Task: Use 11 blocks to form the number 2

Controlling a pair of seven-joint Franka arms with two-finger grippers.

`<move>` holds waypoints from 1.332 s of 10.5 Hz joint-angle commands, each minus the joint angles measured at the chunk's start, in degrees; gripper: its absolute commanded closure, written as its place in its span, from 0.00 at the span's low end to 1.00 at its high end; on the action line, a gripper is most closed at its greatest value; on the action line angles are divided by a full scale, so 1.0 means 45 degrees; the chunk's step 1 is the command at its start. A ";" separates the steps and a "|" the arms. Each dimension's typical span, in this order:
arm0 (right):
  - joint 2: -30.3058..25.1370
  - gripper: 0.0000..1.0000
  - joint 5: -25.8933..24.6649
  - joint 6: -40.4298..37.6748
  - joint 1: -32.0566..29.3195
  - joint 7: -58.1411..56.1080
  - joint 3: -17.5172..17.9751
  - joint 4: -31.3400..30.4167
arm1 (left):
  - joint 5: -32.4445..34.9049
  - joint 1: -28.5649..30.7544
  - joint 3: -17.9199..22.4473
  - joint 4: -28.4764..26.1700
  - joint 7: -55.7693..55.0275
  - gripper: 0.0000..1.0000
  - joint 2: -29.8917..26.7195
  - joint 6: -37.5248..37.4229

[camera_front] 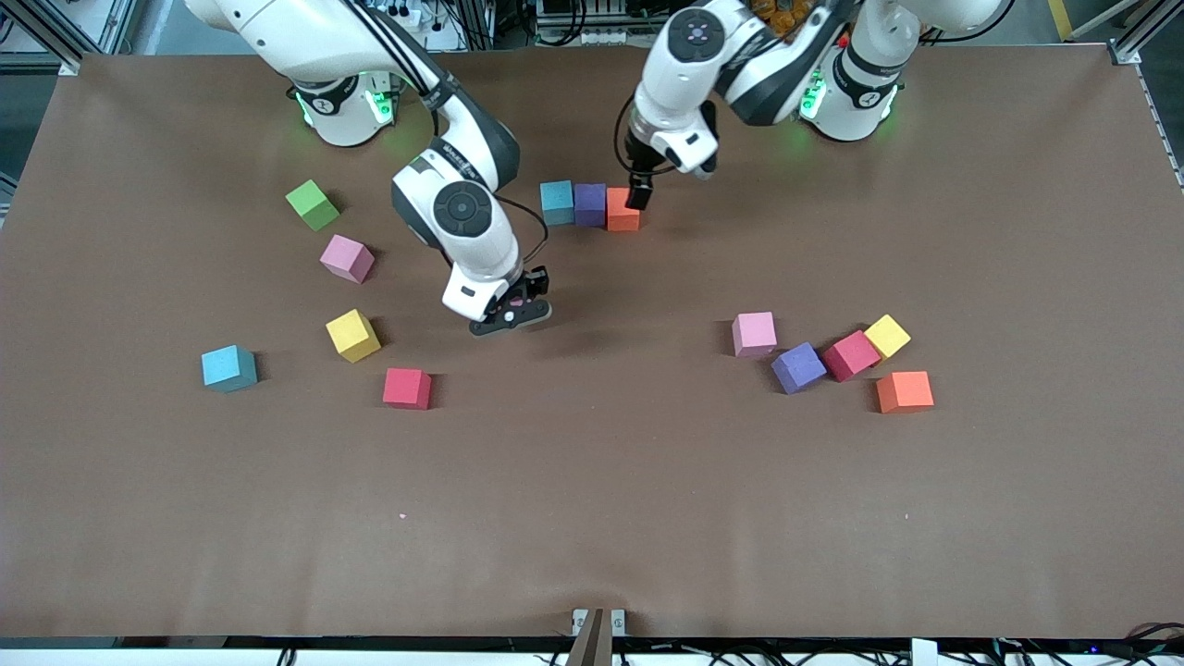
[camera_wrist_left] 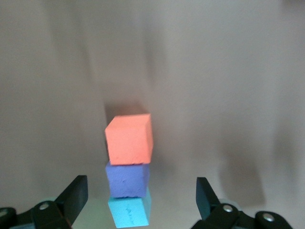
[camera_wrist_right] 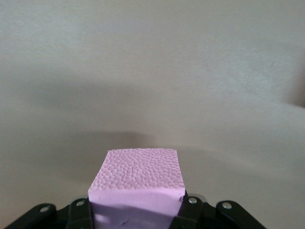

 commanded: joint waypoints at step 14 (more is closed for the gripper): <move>0.2664 0.93 0.0240 0.0034 0.4217 0.7044 -0.0044 0.2629 | 0.1779 0.5980 0.0018 0.4250 1.9346 0.00 0.3960 -0.3033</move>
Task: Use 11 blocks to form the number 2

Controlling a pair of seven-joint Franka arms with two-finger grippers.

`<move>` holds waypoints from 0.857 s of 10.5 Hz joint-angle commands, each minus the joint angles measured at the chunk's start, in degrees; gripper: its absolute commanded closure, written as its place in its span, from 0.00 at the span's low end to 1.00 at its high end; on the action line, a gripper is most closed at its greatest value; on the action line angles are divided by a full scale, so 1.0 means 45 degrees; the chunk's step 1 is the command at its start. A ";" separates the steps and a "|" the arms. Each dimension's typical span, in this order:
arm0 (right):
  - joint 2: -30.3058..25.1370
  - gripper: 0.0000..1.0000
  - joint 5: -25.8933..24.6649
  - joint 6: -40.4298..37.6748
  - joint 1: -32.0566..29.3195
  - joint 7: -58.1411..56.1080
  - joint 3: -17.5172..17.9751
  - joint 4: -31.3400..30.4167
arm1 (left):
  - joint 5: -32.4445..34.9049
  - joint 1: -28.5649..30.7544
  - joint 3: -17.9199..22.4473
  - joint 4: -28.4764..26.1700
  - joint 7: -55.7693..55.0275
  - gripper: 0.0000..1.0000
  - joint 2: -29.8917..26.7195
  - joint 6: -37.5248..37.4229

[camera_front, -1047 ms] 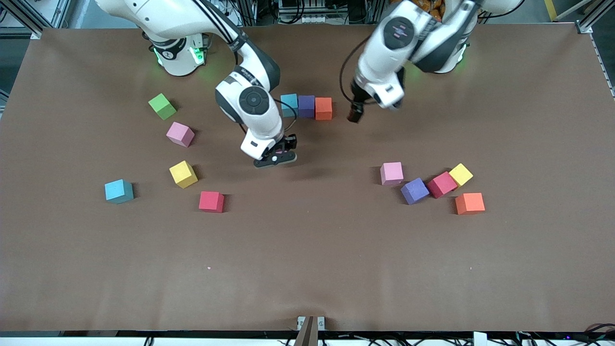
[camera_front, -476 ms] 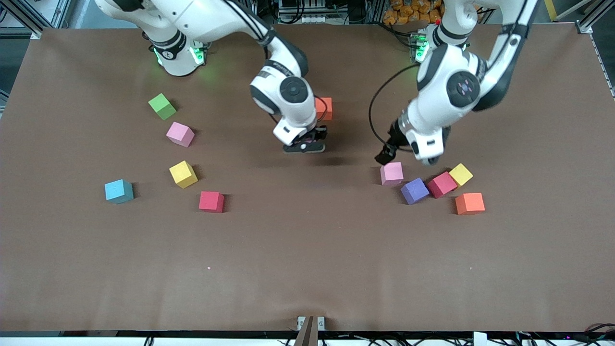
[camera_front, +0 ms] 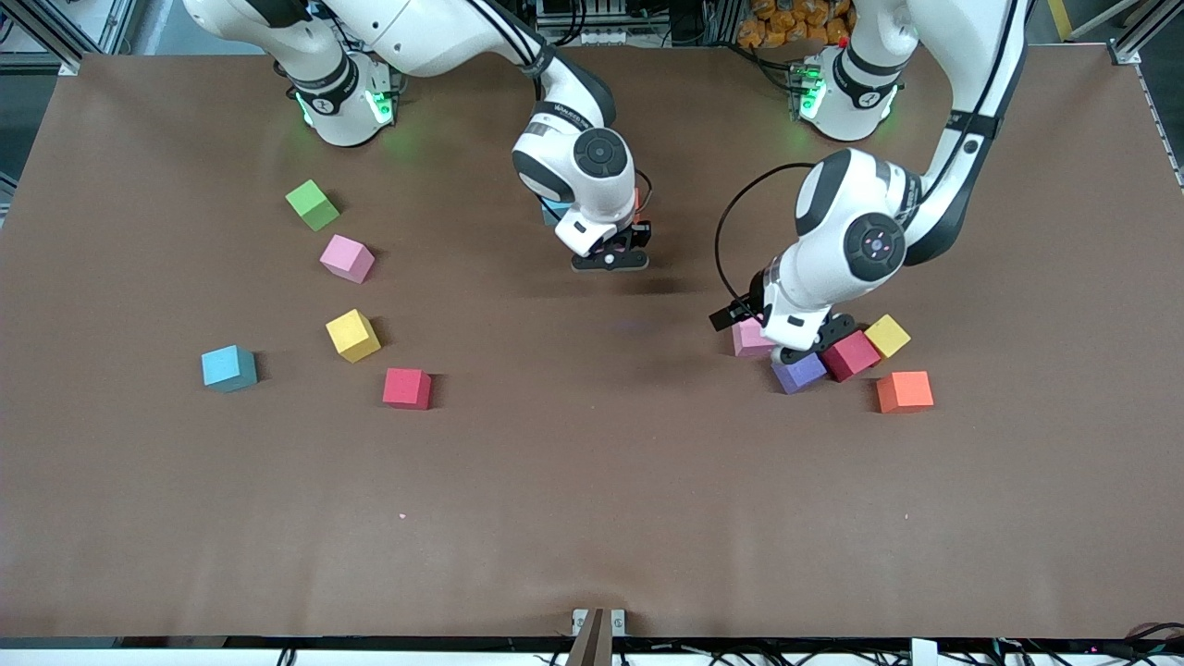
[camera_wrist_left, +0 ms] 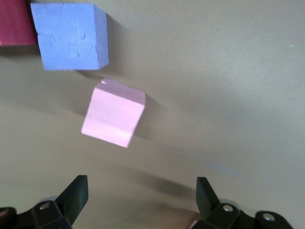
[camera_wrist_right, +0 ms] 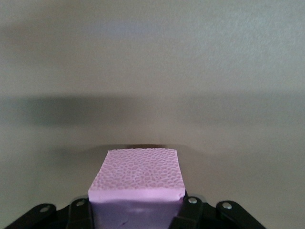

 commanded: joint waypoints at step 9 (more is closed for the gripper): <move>0.0699 0.92 -0.0064 0.0407 0.0772 0.1013 -0.0111 0.0278 | 0.1597 0.0626 -0.0124 -0.0169 0.3058 0.00 0.0985 0.0010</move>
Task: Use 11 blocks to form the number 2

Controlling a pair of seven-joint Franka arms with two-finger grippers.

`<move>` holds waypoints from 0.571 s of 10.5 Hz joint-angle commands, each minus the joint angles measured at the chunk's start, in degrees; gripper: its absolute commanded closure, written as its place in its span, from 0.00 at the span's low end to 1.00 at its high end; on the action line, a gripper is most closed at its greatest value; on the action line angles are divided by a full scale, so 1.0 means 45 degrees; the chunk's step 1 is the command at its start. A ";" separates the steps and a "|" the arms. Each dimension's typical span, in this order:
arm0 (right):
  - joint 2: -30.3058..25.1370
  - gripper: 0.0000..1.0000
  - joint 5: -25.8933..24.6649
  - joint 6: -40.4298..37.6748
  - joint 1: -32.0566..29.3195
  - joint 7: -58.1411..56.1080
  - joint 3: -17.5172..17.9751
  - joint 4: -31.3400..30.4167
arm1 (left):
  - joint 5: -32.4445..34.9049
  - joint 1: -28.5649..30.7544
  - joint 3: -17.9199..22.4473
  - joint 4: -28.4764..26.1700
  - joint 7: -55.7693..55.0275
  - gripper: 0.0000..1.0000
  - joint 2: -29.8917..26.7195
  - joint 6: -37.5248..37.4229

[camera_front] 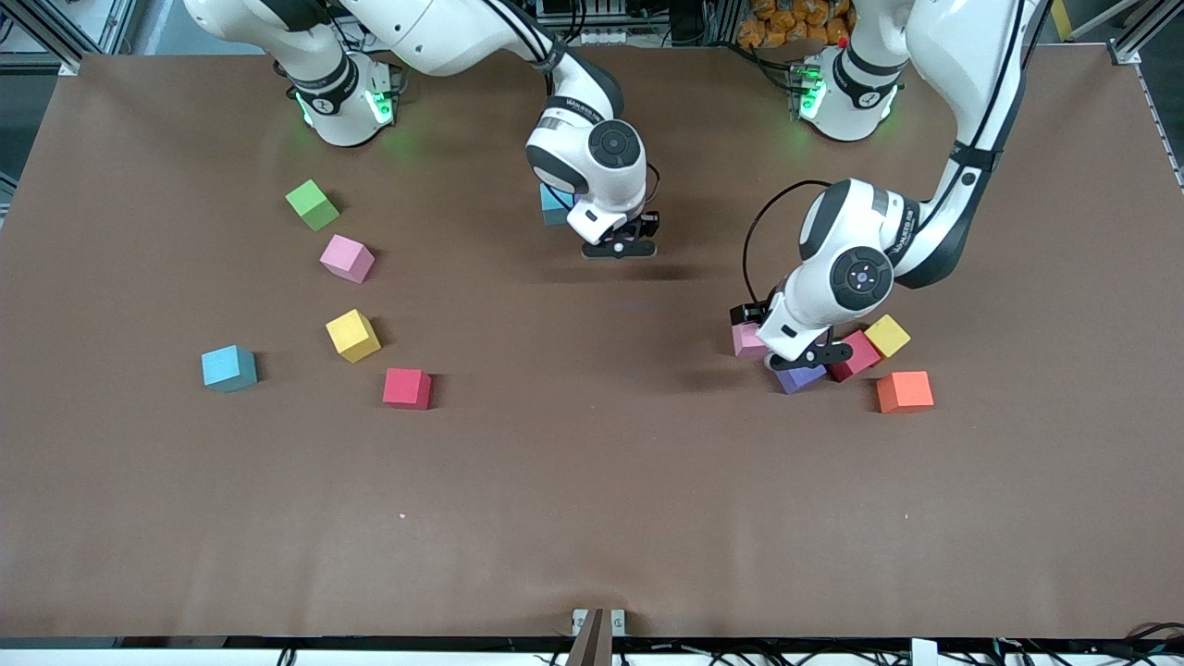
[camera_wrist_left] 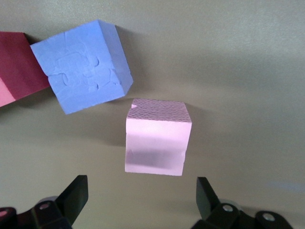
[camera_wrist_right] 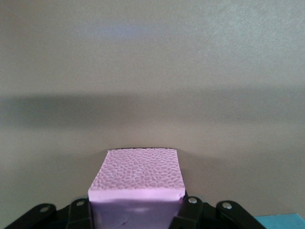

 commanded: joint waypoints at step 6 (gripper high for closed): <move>-0.0047 0.00 -0.0055 -0.0111 0.0285 0.0337 -0.0209 0.0286 | 0.0221 0.0241 -0.0125 0.0100 0.0036 0.00 0.0757 0.0699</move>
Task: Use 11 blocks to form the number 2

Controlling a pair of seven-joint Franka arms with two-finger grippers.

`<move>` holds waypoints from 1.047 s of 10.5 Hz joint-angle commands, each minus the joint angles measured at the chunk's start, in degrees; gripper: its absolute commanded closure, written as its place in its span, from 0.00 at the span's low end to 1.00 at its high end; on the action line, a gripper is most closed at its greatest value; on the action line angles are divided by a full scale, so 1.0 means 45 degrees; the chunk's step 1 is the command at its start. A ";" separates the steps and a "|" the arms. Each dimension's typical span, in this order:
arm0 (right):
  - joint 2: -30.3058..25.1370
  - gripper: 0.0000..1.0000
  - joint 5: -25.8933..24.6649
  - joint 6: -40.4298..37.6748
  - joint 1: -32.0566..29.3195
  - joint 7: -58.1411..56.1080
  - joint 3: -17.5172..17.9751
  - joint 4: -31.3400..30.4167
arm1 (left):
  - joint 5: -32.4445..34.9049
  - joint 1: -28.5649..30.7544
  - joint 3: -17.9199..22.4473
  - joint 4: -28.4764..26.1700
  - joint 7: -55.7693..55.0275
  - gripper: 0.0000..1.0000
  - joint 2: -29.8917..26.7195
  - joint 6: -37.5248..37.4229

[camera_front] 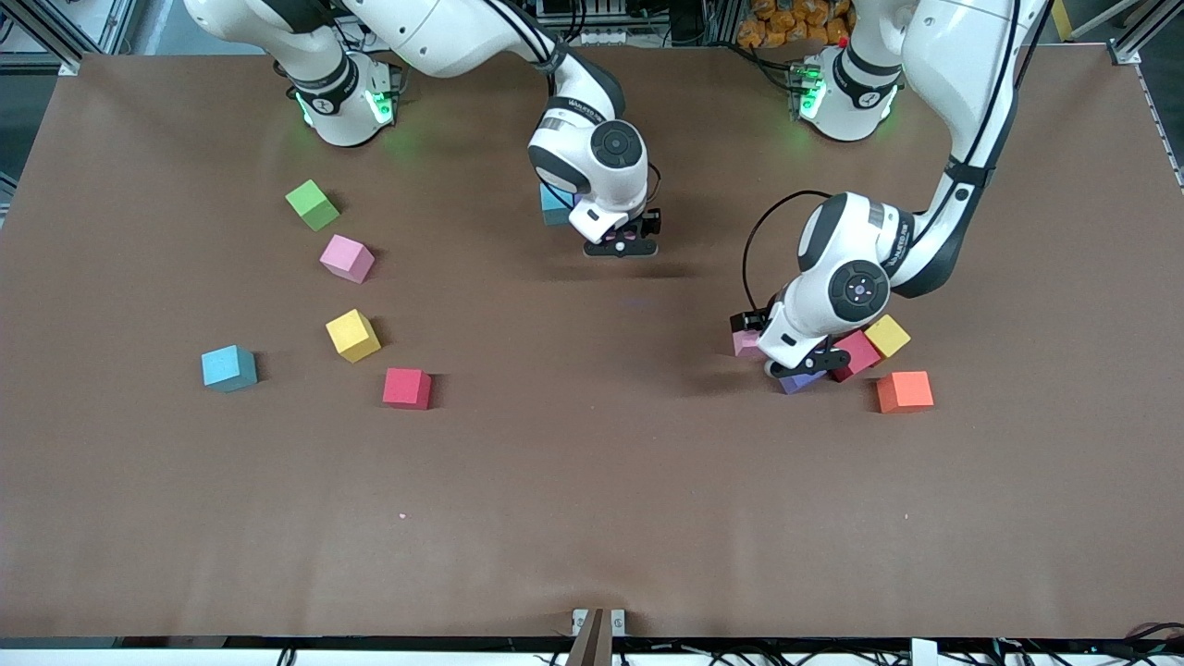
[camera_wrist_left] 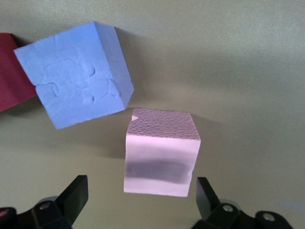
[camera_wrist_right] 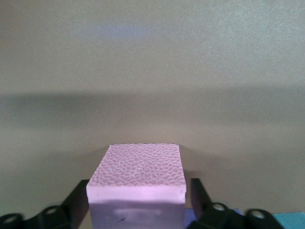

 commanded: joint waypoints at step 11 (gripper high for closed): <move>-0.2698 0.00 -0.0011 -0.2745 -0.4996 -0.2010 -0.0226 0.0089 | 0.0143 -0.0097 -0.0138 0.0157 -0.0138 0.11 0.0816 0.1201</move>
